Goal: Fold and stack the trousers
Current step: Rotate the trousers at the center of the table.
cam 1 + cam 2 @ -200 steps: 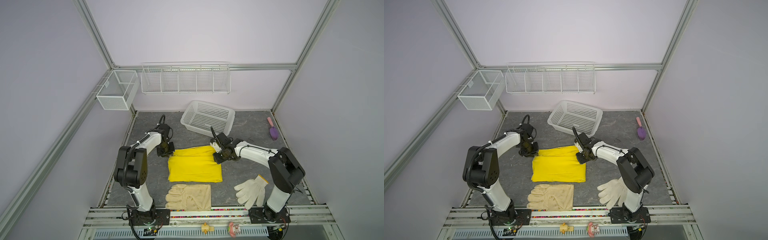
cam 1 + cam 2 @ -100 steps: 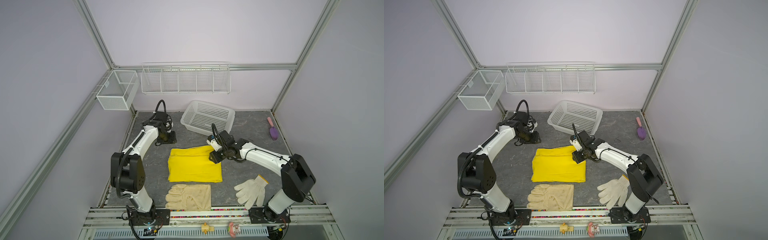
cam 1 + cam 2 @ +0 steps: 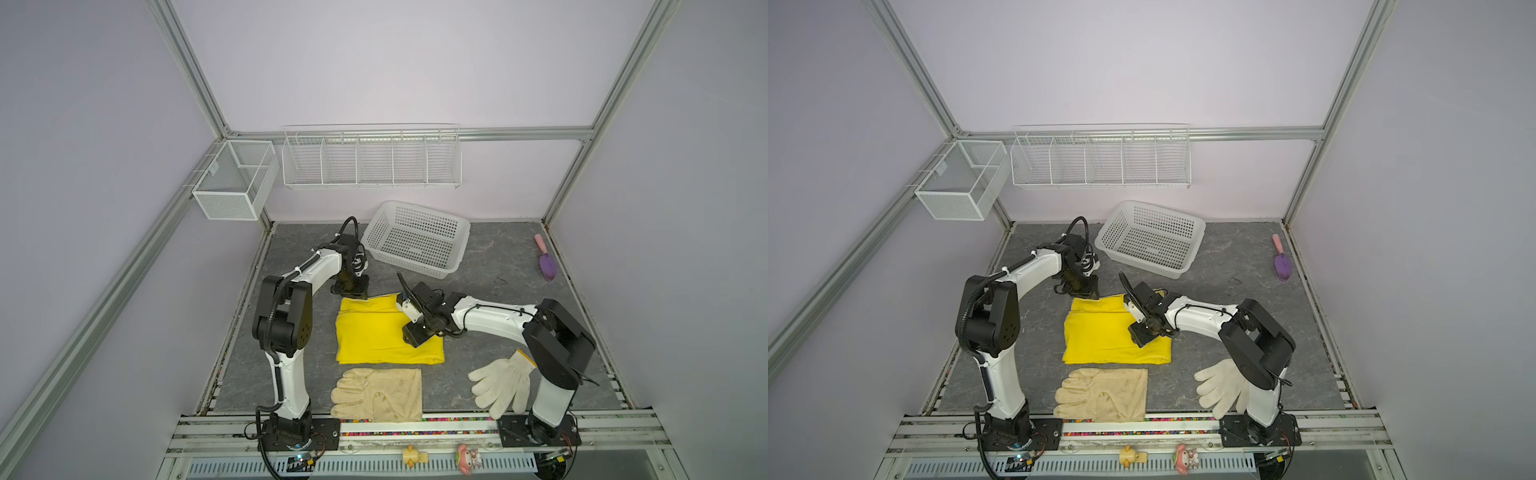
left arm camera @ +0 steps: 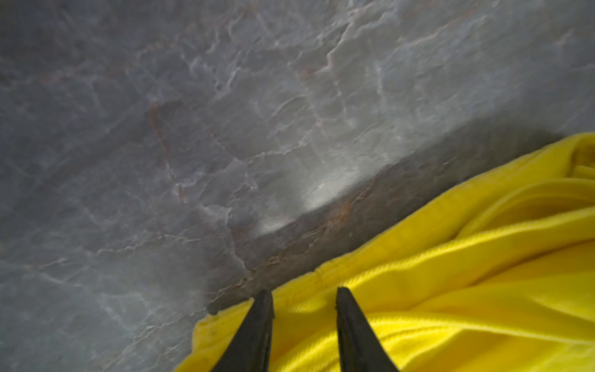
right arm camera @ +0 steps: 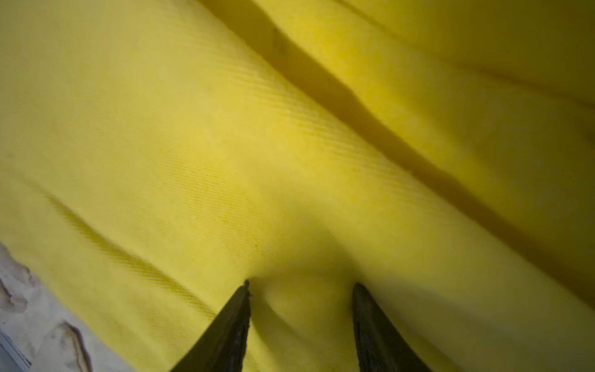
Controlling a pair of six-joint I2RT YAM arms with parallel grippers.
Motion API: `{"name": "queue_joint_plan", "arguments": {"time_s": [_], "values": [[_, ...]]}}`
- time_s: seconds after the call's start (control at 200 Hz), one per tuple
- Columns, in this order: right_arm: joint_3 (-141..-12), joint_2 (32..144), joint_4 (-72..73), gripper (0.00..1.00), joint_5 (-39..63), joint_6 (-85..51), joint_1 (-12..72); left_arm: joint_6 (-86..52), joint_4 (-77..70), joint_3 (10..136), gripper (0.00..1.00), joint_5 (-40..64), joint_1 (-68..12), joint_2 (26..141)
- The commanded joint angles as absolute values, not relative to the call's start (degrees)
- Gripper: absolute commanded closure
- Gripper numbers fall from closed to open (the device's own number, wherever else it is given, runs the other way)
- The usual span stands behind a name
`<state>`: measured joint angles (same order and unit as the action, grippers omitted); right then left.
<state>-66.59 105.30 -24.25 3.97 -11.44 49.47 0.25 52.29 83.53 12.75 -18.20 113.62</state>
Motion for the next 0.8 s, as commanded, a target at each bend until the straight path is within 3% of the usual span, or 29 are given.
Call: {"name": "queue_joint_plan", "arguments": {"time_s": [0.0,0.415,0.8], "values": [[-70.35,110.12,-25.56,0.46,-1.95,-7.47,49.44,-0.87,54.10,79.48,0.67,9.83,-17.44,111.06],[-91.28,126.39,-27.33,0.45,-2.21,-1.22,52.48,-10.89,57.04,67.07,0.66,2.83,-12.36,97.29],[-110.29,135.87,-26.84,0.37,5.72,0.03,53.47,-15.70,62.51,70.86,0.50,-9.36,-6.77,88.04]]}}
